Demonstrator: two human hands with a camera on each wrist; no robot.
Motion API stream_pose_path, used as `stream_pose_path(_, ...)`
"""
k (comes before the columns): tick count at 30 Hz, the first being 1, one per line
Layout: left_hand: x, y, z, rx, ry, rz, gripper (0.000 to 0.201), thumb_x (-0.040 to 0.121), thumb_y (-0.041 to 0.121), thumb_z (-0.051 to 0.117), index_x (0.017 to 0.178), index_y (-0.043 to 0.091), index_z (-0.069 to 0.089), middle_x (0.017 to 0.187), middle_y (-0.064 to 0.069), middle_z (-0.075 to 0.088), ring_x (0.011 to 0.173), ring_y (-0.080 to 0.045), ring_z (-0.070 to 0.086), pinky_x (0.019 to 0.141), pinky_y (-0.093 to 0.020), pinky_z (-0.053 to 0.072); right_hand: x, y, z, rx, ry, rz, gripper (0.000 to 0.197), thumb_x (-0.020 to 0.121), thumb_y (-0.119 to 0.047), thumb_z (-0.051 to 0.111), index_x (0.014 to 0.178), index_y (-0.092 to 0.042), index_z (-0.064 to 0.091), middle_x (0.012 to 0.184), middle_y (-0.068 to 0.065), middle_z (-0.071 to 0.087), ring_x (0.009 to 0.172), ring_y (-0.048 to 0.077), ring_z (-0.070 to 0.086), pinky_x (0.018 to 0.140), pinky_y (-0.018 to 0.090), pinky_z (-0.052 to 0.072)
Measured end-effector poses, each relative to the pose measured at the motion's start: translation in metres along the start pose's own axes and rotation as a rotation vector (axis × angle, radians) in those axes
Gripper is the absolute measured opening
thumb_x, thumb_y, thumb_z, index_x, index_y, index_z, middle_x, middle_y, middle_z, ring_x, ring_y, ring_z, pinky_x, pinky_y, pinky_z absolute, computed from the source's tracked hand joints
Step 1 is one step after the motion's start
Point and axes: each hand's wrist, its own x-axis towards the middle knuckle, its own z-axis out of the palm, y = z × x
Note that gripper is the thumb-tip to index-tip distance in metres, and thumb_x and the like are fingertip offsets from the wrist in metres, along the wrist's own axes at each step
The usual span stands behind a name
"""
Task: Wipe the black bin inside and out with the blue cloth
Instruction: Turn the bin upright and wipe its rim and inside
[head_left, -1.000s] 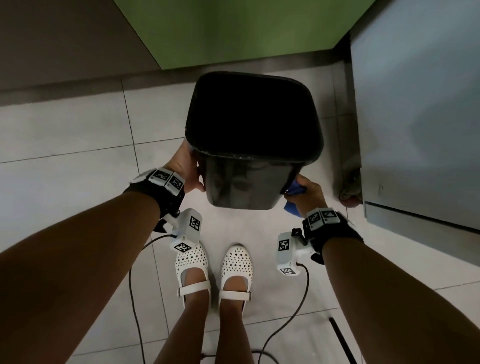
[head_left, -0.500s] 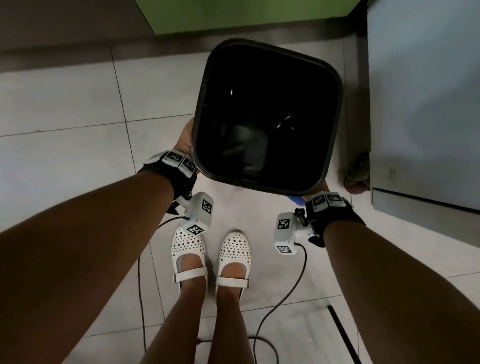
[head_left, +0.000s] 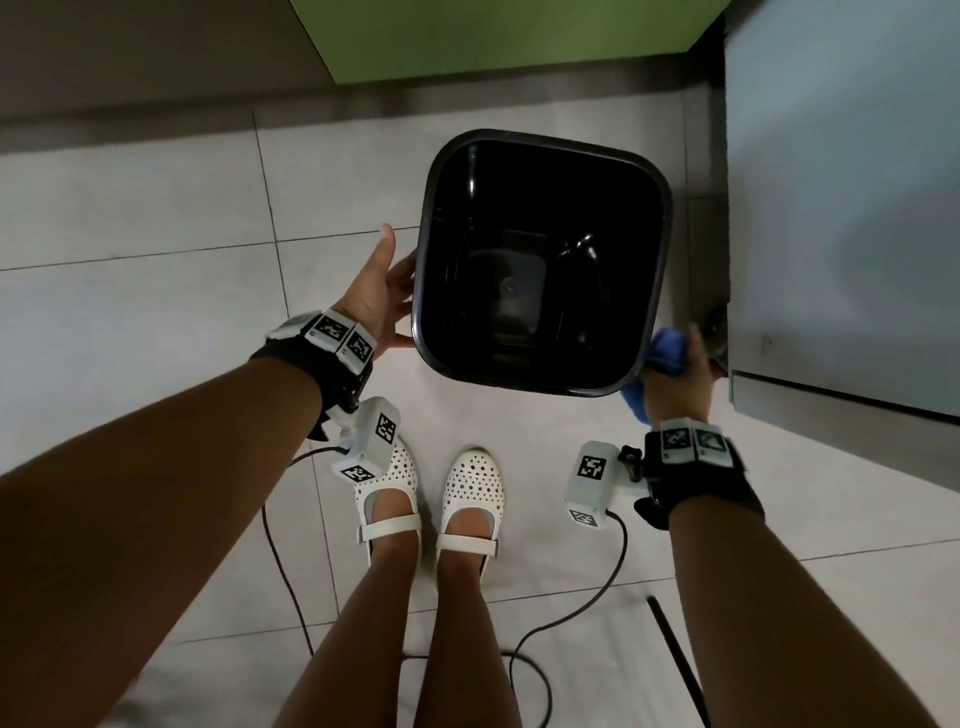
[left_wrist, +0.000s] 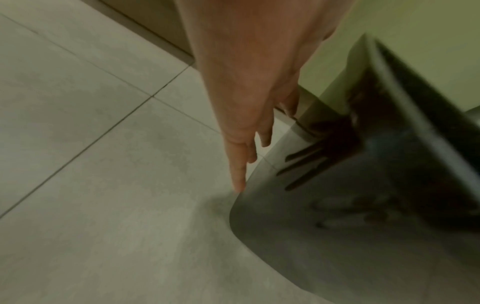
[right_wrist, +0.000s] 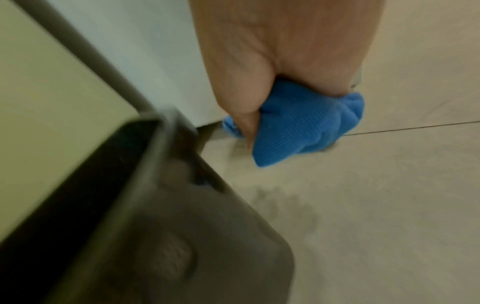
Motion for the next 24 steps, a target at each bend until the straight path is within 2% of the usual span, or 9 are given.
stream_pose_path(3, -0.014, 0.014, 0.009, 0.201, 0.031, 0.069, 0.073, 0.078, 0.079, 0.021, 0.14, 0.043, 0.029, 0.15, 0.006, 0.034, 0.138, -0.02, 0.031, 0.108, -0.064, 0.024, -0.019, -0.016, -0.024, -0.108, 0.279, -0.072, 0.062, 0.086, -0.004, 0.058, 0.143, -0.01, 0.032, 0.123, 0.007, 0.055, 0.114, 0.022, 0.054, 0.088, 0.017, 0.037)
stream_pose_path(6, -0.02, 0.024, 0.02, 0.364, 0.048, 0.146, 0.078, 0.075, 0.075, 0.034, 0.143, 0.043, 0.014, 0.152, 0.007, 0.03, 0.138, -0.024, 0.031, 0.102, -0.065, 0.032, -0.056, -0.048, -0.025, 0.04, 0.377, -0.327, 0.074, 0.086, -0.007, 0.06, 0.148, -0.01, 0.02, 0.131, -0.006, 0.045, 0.117, -0.004, 0.045, 0.096, -0.001, 0.028)
stream_pose_path(8, -0.016, 0.027, 0.026, 0.43, 0.073, 0.155, 0.081, 0.076, 0.073, 0.037, 0.145, 0.041, 0.009, 0.151, 0.004, 0.033, 0.135, -0.027, 0.037, 0.099, -0.063, 0.037, -0.081, -0.062, -0.013, -0.009, 0.225, -0.457, 0.069, 0.088, -0.009, 0.059, 0.147, -0.015, 0.023, 0.135, -0.007, 0.044, 0.121, -0.001, 0.045, 0.106, 0.012, 0.034)
stream_pose_path(11, 0.001, 0.022, 0.029, 0.389, 0.17, 0.243, 0.101, 0.062, 0.072, 0.052, 0.146, 0.031, 0.013, 0.144, -0.004, 0.044, 0.127, -0.026, 0.048, 0.103, -0.05, 0.042, -0.101, -0.066, 0.028, -0.24, -0.185, -0.559, 0.075, 0.087, -0.01, 0.061, 0.147, -0.024, 0.018, 0.128, 0.0, 0.047, 0.115, 0.008, 0.048, 0.104, 0.024, 0.04)
stream_pose_path(13, 0.03, 0.007, 0.021, 0.354, 0.205, 0.275, 0.108, 0.055, 0.069, 0.056, 0.146, 0.025, 0.017, 0.141, -0.007, 0.048, 0.126, -0.024, 0.05, 0.109, -0.043, 0.039, -0.105, -0.062, 0.059, -0.518, -0.329, -0.638, 0.079, 0.086, -0.016, 0.063, 0.149, -0.02, 0.014, 0.135, 0.008, 0.045, 0.119, 0.019, 0.046, 0.104, 0.036, 0.038)
stream_pose_path(16, 0.025, 0.005, 0.027, 0.326, 0.232, 0.284, 0.093, 0.065, 0.066, 0.052, 0.144, 0.028, 0.023, 0.138, -0.005, 0.051, 0.124, -0.023, 0.052, 0.109, -0.042, 0.039, -0.107, -0.052, 0.087, -0.754, -0.408, -0.665, 0.085, 0.085, -0.033, 0.063, 0.15, -0.016, 0.01, 0.145, 0.007, 0.038, 0.127, 0.026, 0.041, 0.102, 0.038, 0.034)
stream_pose_path(19, 0.008, 0.014, 0.039, 0.344, 0.253, 0.32, 0.051, 0.095, 0.041, 0.038, 0.142, 0.022, 0.031, 0.137, -0.008, 0.051, 0.125, -0.023, 0.05, 0.109, -0.032, 0.036, -0.104, -0.043, 0.102, -0.866, -0.405, -0.632, 0.096, 0.081, -0.043, 0.064, 0.15, -0.011, 0.005, 0.145, 0.009, 0.038, 0.128, 0.027, 0.04, 0.103, 0.037, 0.032)
stream_pose_path(22, 0.012, 0.014, 0.041, 0.388, 0.311, 0.364, 0.043, 0.099, 0.032, 0.033, 0.139, 0.015, 0.037, 0.136, -0.01, 0.052, 0.125, -0.023, 0.049, 0.089, -0.012, 0.034, -0.103, -0.038, 0.107, -1.078, -0.39, -0.626, 0.102, 0.079, -0.044, 0.067, 0.149, -0.009, 0.002, 0.152, 0.01, 0.024, 0.136, 0.027, 0.03, 0.11, 0.038, 0.026)
stream_pose_path(24, 0.013, 0.013, 0.043, 0.396, 0.348, 0.385, 0.042, 0.099, 0.03, 0.034, 0.136, 0.011, 0.043, 0.132, -0.011, 0.055, 0.122, -0.024, 0.051, 0.082, -0.012, 0.034, -0.1, -0.037, 0.111, -1.141, -0.385, -0.607, 0.094, 0.082, -0.036, 0.066, 0.149, -0.007, 0.006, 0.153, 0.012, 0.02, 0.138, 0.028, 0.029, 0.113, 0.037, 0.024)
